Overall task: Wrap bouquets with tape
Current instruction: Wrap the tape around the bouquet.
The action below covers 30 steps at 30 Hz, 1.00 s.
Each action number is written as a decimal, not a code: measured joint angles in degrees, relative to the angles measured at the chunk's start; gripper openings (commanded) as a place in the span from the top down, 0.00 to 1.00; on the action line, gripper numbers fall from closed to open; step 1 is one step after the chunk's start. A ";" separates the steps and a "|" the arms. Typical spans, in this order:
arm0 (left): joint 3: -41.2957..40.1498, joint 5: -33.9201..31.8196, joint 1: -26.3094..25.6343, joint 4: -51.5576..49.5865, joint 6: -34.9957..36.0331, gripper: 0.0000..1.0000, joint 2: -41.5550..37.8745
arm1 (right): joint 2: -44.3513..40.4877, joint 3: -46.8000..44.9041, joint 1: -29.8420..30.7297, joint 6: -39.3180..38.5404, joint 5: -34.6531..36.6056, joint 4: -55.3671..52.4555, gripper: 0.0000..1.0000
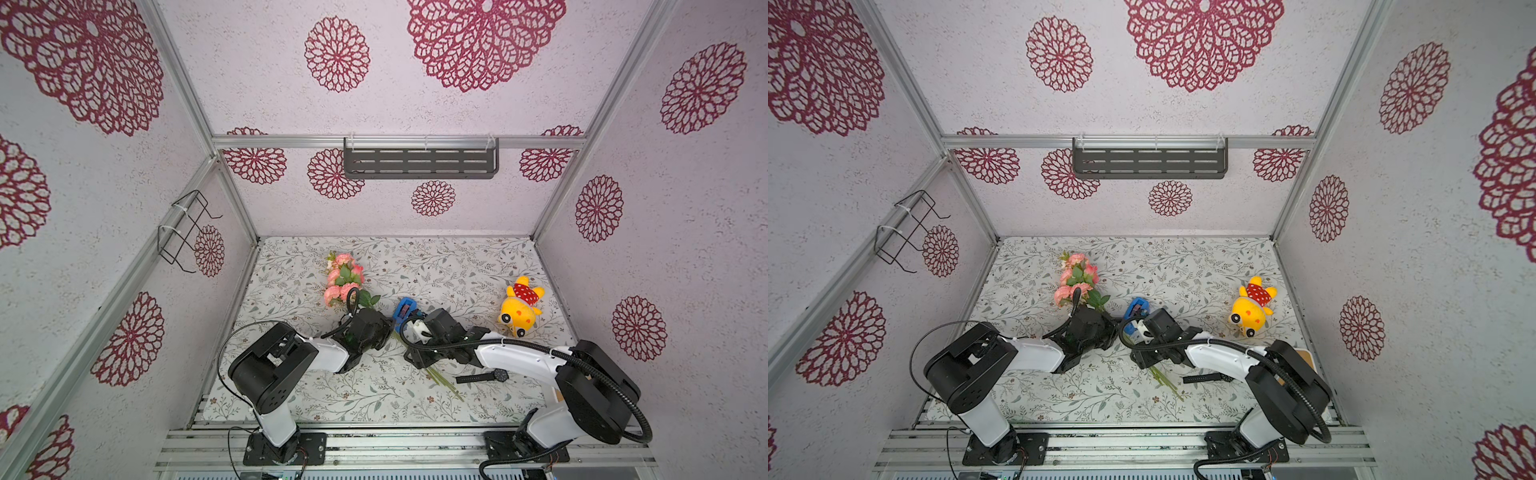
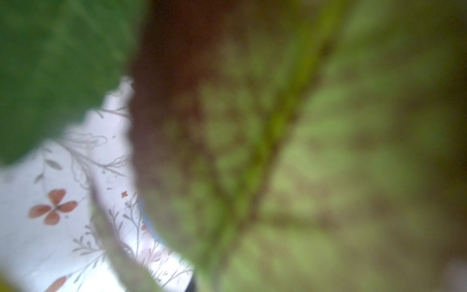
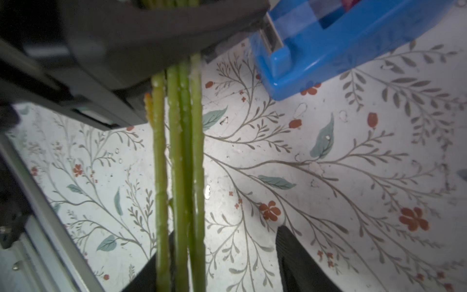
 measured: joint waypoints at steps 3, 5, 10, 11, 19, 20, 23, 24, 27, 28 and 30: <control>0.15 -0.13 0.02 0.04 1.62 1.00 -0.46 | 0.00 -2.82 -2.62 3.19 -6.47 5.84 0.41; 0.26 -0.26 0.02 0.20 2.62 1.00 -0.83 | 0.20 -3.93 -3.63 4.70 -9.29 8.48 0.42; 0.33 -0.42 0.02 1.05 4.90 1.00 -0.85 | 3.54 -4.11 -5.07 7.50 -14.38 14.29 0.49; 0.33 -0.44 0.02 1.11 5.27 1.00 -0.85 | 4.33 -4.09 -5.16 7.80 -15.15 15.17 0.56; 1.27 -1.88 0.61 0.81 6.82 1.00 -0.87 | 5.38 0.52 -4.55 3.32 -15.04 11.10 1.00; 1.81 -1.99 0.63 -0.09 6.86 0.96 -0.87 | 5.27 1.53 -4.35 2.14 -13.77 9.09 1.00; 3.50 -2.34 0.70 -2.80 7.41 0.89 -1.22 | 4.48 5.14 -2.71 -1.77 -7.28 2.05 1.00; 3.98 -2.38 0.70 -3.67 7.69 0.89 -1.62 | 3.98 6.47 -1.77 -3.15 -4.33 -0.55 1.00; 5.53 -2.25 0.68 -5.95 8.55 0.82 -2.60 | 2.60 9.42 0.22 -5.99 3.19 -6.14 1.00; 6.23 -1.95 0.66 -6.80 8.90 0.78 -2.78 | 2.36 10.16 0.59 -6.62 5.60 -7.43 1.00; 7.54 -1.64 0.52 -8.09 9.66 0.77 -2.78 | 2.29 11.21 1.01 -7.63 9.90 -9.42 1.00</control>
